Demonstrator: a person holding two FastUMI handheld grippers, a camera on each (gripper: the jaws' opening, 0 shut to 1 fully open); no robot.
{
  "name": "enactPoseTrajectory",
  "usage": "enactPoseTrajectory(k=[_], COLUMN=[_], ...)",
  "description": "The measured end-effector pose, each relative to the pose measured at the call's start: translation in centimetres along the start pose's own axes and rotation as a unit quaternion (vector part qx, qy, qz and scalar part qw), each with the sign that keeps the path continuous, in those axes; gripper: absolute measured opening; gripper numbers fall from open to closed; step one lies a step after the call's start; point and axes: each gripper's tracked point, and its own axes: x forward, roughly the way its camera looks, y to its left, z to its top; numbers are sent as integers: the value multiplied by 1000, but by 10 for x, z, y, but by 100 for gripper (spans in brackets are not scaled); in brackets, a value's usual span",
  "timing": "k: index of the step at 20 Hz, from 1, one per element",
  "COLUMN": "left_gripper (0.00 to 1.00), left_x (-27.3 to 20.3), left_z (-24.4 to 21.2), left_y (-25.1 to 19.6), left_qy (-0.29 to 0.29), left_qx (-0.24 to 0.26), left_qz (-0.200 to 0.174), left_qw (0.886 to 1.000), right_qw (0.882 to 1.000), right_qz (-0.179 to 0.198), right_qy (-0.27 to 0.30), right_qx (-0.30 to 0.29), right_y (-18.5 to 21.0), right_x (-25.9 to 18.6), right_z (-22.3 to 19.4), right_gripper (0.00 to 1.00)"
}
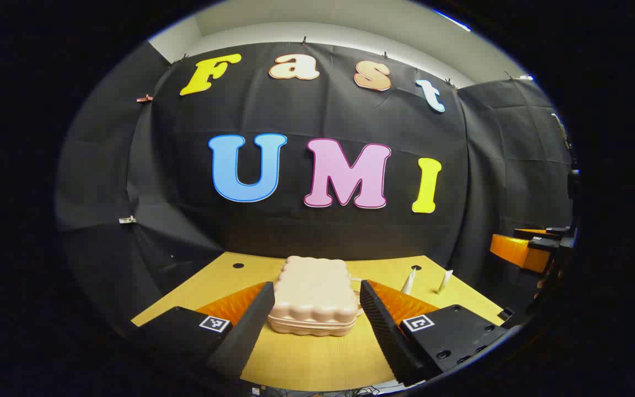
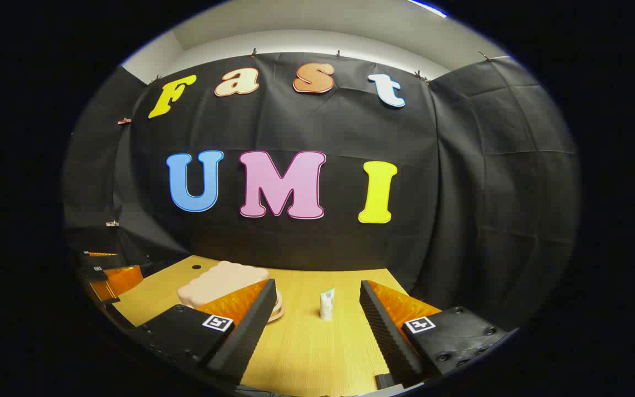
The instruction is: First open the suitcase, pack the skin care products into it, and then close the suitcase.
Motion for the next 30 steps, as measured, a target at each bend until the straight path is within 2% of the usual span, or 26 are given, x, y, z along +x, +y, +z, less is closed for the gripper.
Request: enactPoseTrajectory(k=[2,6,10,19,23,25,30], left_gripper=[98,98,98,98,98,98,98], left_x=[9,30,50,107,151,177,252], left_z=[2,-2,-4,-15,-33,-46,-100], left_y=[-8,-12,-30,-61,-99,-117,-148], left_qy=[-1,5,15,29,58,72,134], left_qx=[-10,6,7,14,35,46,44], left_qz=[-15,-6,-22,-32,-70,-84,-85], left_qw=[1000,1000,1000,999,995,993,986], right_qw=[1000,1000,1000,999,999,999,999], right_qz=[8,19,23,29,18,11,13], right_qy=[0,2,14,27,37,32,47], right_qx=[3,8,10,26,36,19,18], right_y=[2,1,-10,-35,-51,-60,-73], right_x=[16,36,54,86,103,113,124], right_z=[2,0,-9,-30,-34,-37,-65], right_gripper=[96,96,96,96,97,96,96])
